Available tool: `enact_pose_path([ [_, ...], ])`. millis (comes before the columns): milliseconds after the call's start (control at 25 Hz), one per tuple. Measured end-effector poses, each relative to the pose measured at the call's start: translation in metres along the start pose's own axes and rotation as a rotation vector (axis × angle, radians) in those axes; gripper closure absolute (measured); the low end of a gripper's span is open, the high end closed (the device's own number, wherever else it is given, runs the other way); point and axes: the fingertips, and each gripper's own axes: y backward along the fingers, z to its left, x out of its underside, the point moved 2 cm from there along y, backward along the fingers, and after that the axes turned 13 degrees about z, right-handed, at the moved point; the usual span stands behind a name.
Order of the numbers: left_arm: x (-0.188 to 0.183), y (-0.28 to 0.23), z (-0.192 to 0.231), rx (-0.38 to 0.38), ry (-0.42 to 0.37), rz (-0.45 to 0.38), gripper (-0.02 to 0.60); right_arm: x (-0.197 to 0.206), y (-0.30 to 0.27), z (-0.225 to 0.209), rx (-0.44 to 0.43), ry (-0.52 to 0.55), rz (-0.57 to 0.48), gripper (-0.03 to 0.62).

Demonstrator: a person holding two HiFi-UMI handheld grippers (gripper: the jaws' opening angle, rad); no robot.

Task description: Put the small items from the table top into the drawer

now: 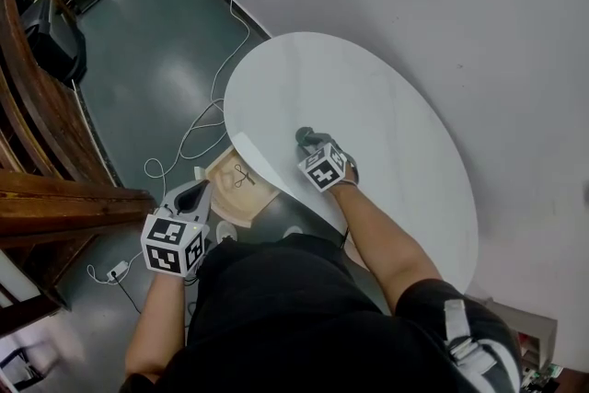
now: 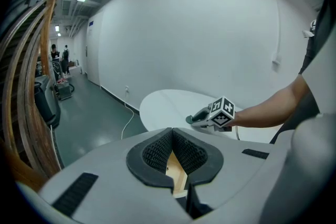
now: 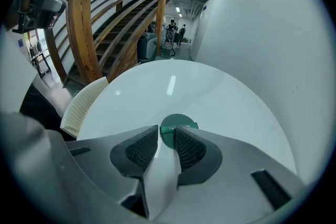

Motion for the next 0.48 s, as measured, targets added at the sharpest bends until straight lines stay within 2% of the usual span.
enact_pose_path([
  [240, 0.0006, 0.0023, 0.0043, -0.004, 0.004, -0.007, 0.566, 0.0001, 0.0006, -0.0038, -0.066, -0.098, -0.004, 0.525],
  [320, 0.0000, 0.0025, 0.0046, -0.004, 0.002, -0.013, 0.566, -0.0010, 0.0021, -0.0021, -0.068, -0.088, -0.004, 0.569],
  [480, -0.0018, 0.0038, 0.0064, -0.003, -0.001, -0.021, 0.566, -0.0030, 0.0079, -0.0020, -0.034, -0.060, -0.003, 0.572],
])
